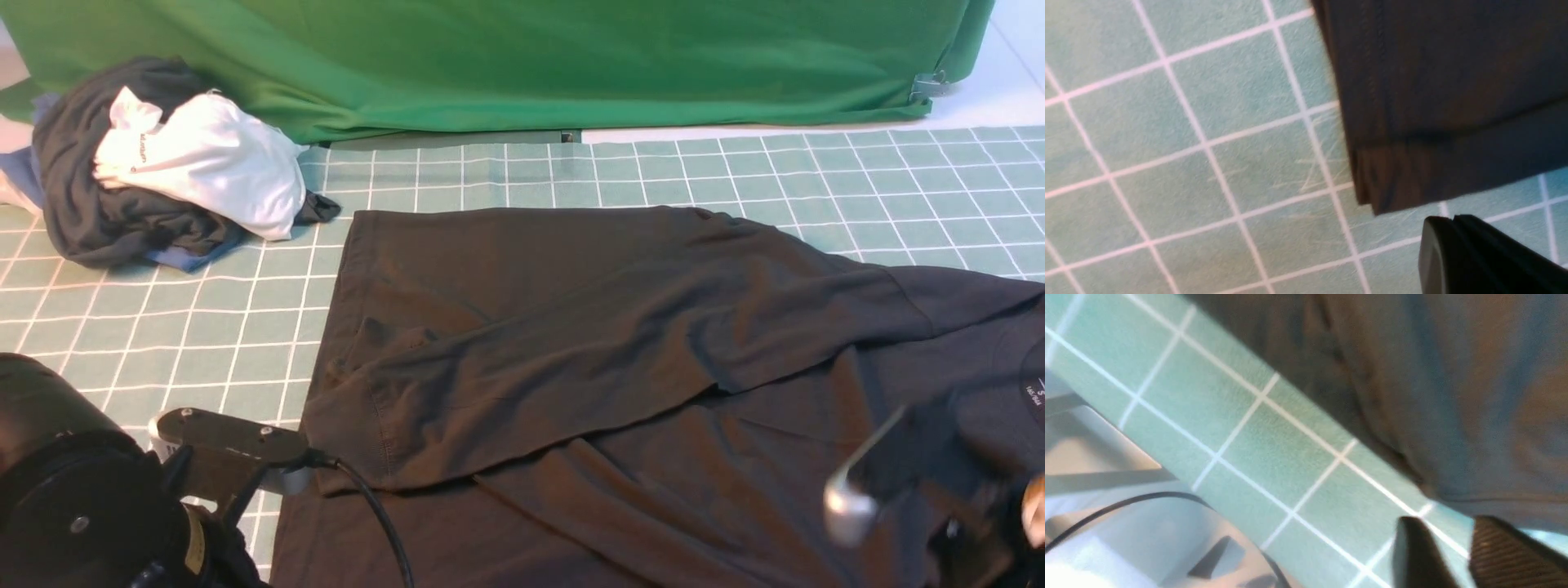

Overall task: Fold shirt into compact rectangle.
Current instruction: 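Grasp the near edge of the shirt at its hem and shoulder corners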

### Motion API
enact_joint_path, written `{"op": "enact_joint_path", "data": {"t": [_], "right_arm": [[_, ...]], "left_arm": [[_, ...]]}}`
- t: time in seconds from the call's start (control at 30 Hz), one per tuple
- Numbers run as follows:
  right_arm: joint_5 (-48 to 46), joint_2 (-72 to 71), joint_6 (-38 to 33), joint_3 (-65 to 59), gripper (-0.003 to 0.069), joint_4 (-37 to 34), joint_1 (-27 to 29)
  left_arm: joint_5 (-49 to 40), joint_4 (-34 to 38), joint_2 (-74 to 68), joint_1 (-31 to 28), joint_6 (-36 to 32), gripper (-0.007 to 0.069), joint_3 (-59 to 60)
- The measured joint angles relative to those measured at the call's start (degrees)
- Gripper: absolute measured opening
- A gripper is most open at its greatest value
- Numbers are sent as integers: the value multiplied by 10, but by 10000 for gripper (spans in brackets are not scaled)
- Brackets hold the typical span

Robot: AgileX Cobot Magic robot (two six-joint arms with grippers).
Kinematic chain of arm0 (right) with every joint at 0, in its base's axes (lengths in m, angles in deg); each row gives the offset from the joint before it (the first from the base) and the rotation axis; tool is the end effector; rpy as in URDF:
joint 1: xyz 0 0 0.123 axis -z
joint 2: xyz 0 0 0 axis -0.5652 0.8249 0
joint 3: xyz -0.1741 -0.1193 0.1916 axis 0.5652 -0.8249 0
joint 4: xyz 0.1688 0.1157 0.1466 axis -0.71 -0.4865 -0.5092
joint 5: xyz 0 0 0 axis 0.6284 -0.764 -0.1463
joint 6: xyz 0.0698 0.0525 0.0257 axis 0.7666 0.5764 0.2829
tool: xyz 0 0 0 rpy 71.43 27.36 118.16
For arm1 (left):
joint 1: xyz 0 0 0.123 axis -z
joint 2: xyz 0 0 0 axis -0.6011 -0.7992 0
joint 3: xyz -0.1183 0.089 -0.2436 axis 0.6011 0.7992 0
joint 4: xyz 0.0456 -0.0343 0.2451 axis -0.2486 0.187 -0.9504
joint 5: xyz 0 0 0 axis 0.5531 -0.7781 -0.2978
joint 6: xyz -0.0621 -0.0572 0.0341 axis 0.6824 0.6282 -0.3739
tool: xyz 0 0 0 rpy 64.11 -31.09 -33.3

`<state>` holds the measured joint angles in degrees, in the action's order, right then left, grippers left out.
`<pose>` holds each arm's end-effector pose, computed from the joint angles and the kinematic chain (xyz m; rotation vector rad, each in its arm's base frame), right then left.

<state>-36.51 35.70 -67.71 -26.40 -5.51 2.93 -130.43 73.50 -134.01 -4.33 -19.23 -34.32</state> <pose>0.1430 0.1095 0.2014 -0.9761 2.8588 0.3560 0.1397 -0.0899 0.2104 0.3819 3.0547 -0.0541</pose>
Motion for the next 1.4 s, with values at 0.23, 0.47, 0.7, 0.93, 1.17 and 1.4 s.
{"op": "enact_joint_path", "data": {"t": [0.23,0.47,0.7,0.93,1.17,1.4], "right_arm": [[87,0,11,-51,481,5,-10],[120,0,27,-51,455,5,-10],[123,0,30,-51,450,4,-10],[123,0,33,-51,450,4,-10],[123,0,39,-51,450,4,-10],[123,0,40,-51,450,4,-10]], "left_arm": [[18,-3,0,0,-15,4,0],[80,-6,-3,0,-99,110,0],[87,-3,-68,0,-151,429,0],[91,2,-154,0,-168,597,0],[67,31,-169,0,-196,337,0],[31,44,-141,0,-210,20,0]]}}
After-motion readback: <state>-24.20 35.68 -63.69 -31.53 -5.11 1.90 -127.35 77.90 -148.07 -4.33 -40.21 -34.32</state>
